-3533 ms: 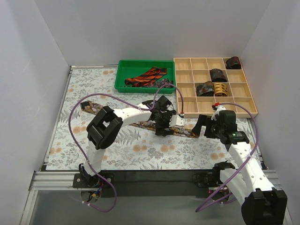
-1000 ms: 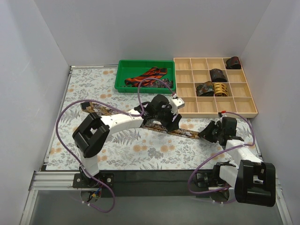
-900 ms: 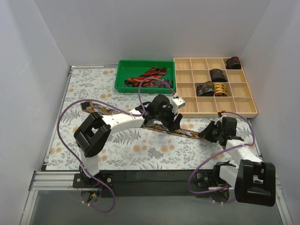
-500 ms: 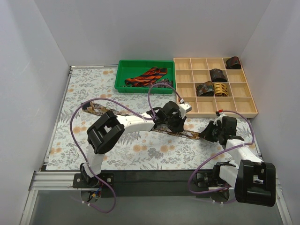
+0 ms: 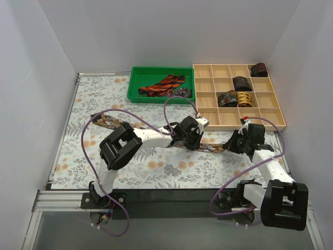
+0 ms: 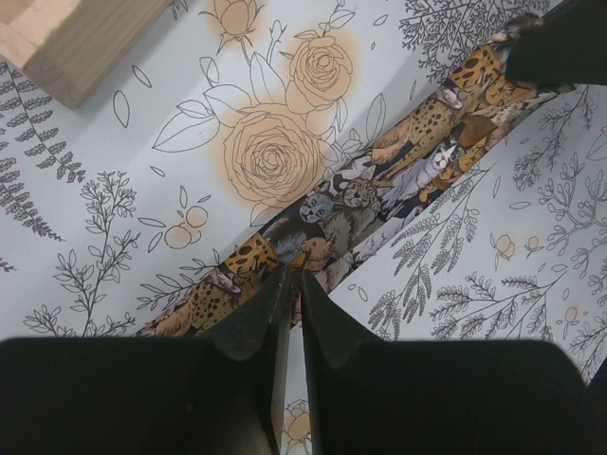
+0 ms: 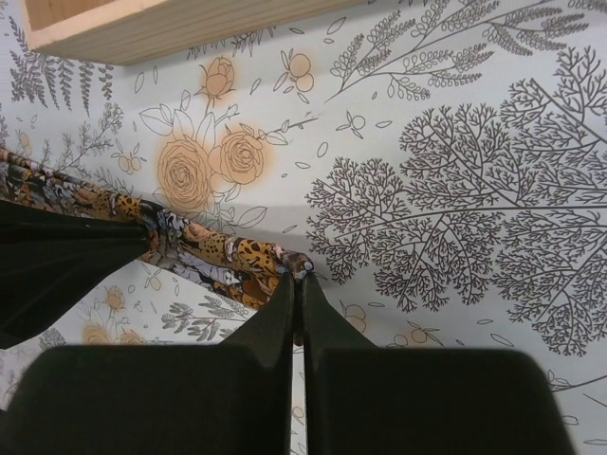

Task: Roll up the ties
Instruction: Roll the tie

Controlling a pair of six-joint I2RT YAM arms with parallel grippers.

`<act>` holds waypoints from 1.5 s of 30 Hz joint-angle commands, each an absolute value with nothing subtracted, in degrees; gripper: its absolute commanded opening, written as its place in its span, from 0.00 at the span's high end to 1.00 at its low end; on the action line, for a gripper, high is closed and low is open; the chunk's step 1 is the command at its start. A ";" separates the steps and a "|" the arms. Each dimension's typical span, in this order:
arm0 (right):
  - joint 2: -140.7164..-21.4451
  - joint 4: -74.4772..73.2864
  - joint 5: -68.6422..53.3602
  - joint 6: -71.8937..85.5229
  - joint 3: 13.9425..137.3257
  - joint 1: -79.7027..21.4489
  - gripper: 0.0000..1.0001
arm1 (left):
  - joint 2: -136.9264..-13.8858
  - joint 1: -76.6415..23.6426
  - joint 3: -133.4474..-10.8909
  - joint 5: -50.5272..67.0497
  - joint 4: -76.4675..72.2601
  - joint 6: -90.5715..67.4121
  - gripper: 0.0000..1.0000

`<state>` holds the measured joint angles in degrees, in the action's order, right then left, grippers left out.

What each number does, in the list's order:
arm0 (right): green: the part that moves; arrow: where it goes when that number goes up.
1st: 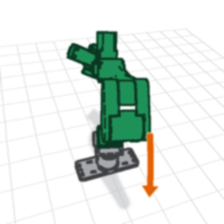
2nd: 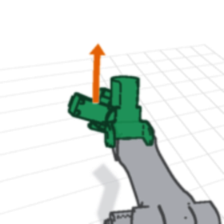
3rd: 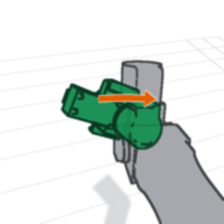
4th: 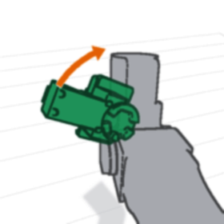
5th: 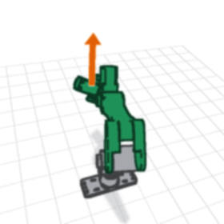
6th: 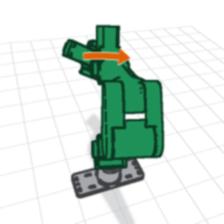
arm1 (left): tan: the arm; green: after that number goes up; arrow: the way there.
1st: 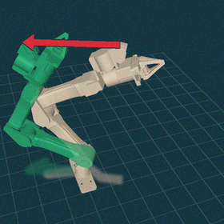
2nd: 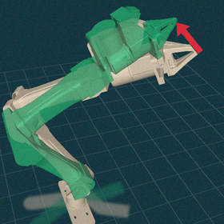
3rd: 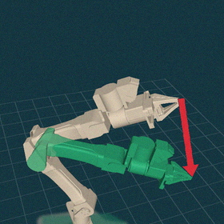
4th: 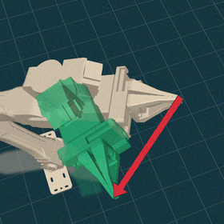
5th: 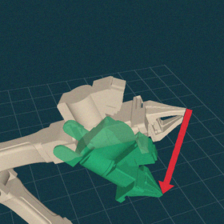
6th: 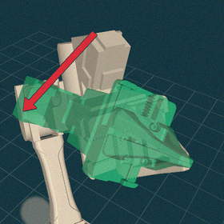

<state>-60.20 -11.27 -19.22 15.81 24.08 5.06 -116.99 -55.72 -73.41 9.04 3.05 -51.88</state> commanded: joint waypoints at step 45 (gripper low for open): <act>-71.72 -17.14 -5.10 25.05 41.40 -23.99 0.97 | -116.10 -55.99 -66.45 7.38 -1.21 -62.14 0.90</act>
